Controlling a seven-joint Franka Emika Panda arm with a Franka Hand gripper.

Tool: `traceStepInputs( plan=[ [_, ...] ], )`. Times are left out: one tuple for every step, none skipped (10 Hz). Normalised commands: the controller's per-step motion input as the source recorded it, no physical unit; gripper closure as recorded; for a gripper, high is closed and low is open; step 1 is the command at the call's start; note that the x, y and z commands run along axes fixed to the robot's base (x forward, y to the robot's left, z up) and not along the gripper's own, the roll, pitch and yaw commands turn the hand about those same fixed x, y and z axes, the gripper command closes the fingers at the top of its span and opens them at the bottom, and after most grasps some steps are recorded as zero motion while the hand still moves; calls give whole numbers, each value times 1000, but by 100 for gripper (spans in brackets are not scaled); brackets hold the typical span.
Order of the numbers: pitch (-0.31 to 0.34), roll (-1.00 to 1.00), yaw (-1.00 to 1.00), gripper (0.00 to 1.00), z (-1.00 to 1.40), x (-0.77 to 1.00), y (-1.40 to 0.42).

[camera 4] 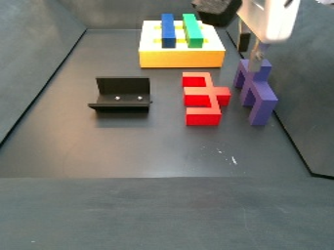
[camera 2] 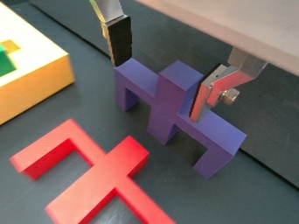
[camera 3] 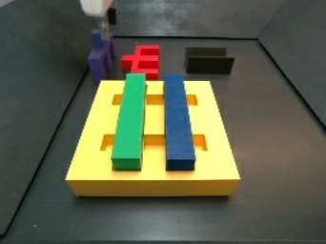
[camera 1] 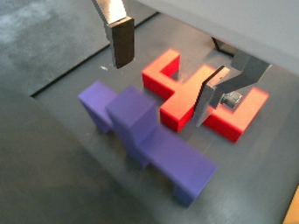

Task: Pick up the purple object. Move up. Move to above the board. Insert the purple object.
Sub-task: Pick up the purple object.

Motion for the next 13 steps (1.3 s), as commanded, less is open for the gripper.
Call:
traceStepInputs(
  plan=[
    [21,0,-126,0,-340,-117,0],
    [33,-20,-137,0,-306,-117,0],
    [34,-31,-154,0,-260,-157,0],
    [23,-61,-189,0,-117,-237,54],
    [0,-126,-194,0,0,-349,80],
    [-14,-177,-126,0,0,-303,49],
    [-74,-187,0,0,0,-117,49],
    [-27,-120,54,0,-40,0,23],
    [0,-87,177,0,-134,69,0],
    [0,-93,254,0,-111,43,6],
    [0,-49,200,0,-89,43,20],
    [0,-30,203,0,-109,0,117],
    [0,-44,131,0,-60,0,123]
  ],
)
